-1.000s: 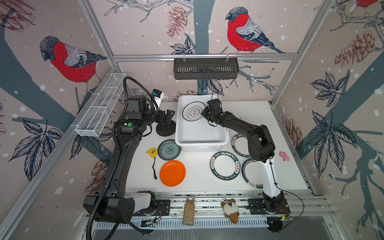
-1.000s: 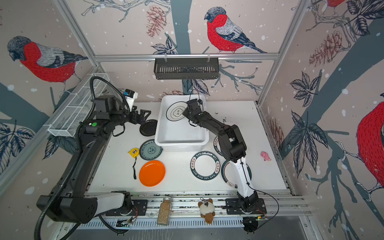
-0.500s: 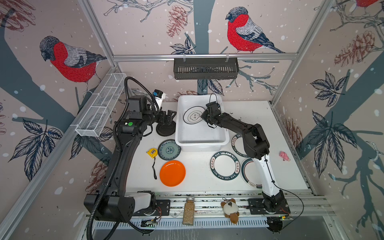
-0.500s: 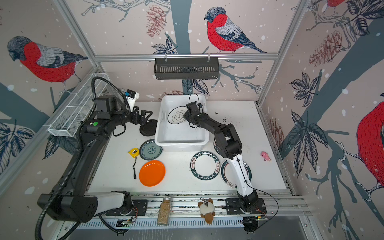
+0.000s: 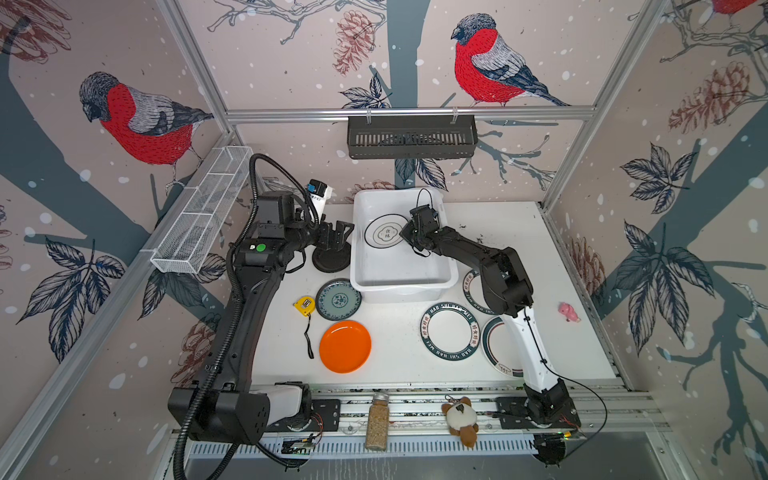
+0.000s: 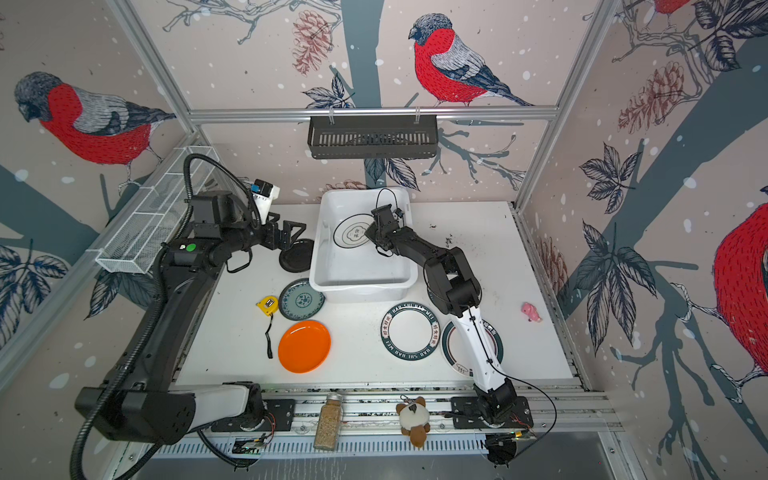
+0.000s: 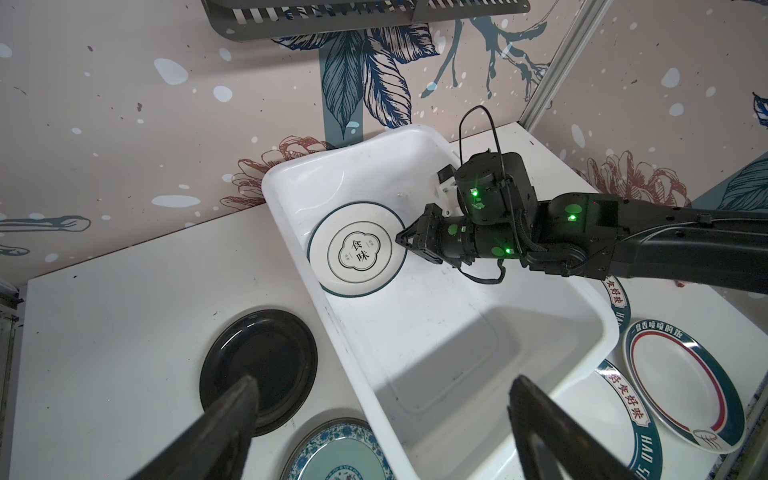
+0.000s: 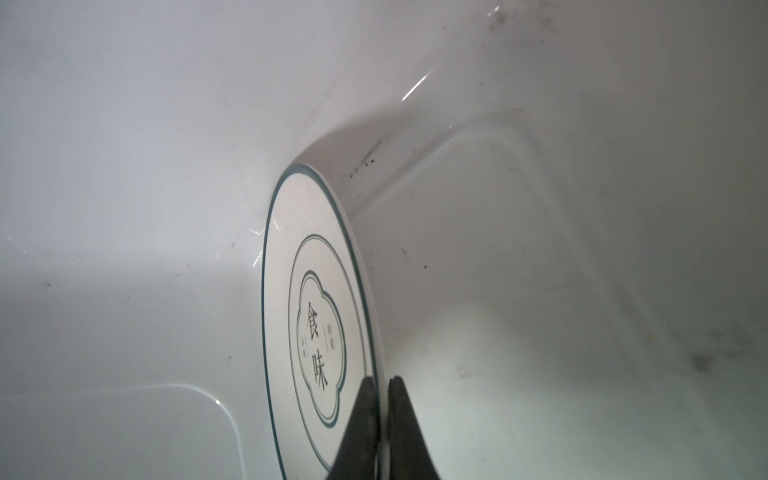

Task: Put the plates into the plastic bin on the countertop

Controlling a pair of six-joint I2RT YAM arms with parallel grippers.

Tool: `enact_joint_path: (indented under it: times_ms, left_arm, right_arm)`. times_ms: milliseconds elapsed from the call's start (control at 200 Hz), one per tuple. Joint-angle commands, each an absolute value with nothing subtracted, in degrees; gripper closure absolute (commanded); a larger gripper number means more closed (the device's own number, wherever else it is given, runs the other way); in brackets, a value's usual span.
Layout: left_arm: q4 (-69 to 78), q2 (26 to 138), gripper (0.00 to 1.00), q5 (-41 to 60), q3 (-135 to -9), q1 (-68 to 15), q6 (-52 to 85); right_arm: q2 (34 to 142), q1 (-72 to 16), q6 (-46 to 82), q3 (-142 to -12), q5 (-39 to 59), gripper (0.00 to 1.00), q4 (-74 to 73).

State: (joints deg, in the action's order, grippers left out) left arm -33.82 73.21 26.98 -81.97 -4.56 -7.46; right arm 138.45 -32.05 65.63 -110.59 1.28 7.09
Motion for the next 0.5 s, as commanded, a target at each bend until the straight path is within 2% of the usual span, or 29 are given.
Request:
enact_joint_path:
  times_ms: [0,495]
  left_arm:
    - [-35.02,72.99,0.07,28.55,-81.82,-4.67,-8.17]
    - [-35.45,72.6,0.07,28.43,-81.78,-4.75,-8.61]
  right_arm:
    - [138.76,-32.09,66.3,-110.44,1.56,0.9,6.26]
    - [138.55,-32.06,67.15,-108.56,1.55,0.84,6.77]
